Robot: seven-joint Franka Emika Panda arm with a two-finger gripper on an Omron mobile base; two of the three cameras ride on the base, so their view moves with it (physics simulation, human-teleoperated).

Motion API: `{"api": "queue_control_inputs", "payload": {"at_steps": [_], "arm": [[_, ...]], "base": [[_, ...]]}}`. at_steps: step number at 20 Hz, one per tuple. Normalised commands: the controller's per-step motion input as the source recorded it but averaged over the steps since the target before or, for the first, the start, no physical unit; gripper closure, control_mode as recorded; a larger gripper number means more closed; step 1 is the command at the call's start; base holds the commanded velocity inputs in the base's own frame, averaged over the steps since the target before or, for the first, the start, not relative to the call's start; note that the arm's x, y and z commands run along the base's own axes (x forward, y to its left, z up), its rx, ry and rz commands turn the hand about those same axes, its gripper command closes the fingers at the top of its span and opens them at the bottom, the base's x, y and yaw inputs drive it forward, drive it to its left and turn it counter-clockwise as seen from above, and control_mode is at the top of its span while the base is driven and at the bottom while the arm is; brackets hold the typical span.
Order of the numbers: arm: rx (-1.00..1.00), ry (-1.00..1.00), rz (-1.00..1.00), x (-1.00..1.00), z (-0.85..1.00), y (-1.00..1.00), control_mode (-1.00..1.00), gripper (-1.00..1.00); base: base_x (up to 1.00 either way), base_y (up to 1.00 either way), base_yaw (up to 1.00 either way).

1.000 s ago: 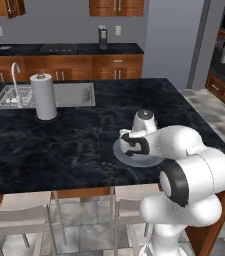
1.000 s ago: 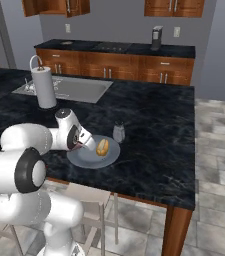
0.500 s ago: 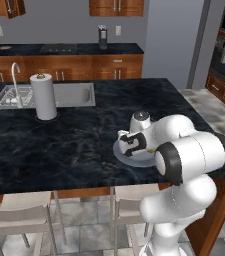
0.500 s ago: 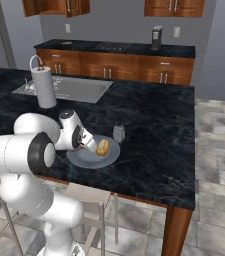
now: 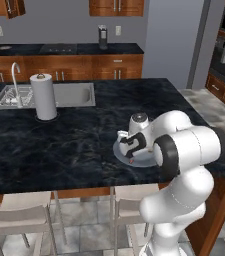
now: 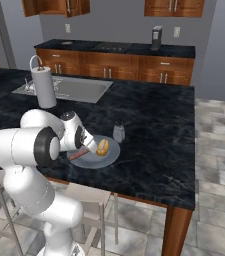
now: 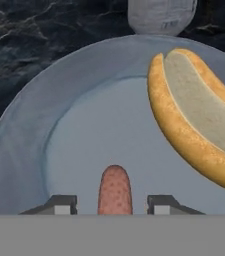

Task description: Move the hot dog bun to the plate on the dining table and place the condiment next to that plate. Then navigate to the fridge and take the sausage and place it on the plate as well.

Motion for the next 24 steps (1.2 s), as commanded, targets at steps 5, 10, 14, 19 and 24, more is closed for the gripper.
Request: {"api": "queue_control_inputs", "payload": {"at_steps": [5,10,14,19,24], "arm": [[0.00,-0.07,-0.03,-0.01,0.59,0.00,-1.00,-1.00],[0.14,-0.02,0.00,-0.69,1.00,-0.01,-1.00,-1.00],[0.13,0.16,0.00,-0.88,1.00,-0.20,-1.00,-1.00],[0.01,0.24,0.01,-0.90,0.77,-0.30,-1.00,-1.00],[0.00,0.22,0.01,-0.90,0.25,-0.27,-1.00,-1.00]], "base": [[0.00,0.00,0.00],[0.00,0.00,0.00],[0.00,0.00,0.00],[0.00,0.00,0.00],[0.00,0.00,0.00]]}}
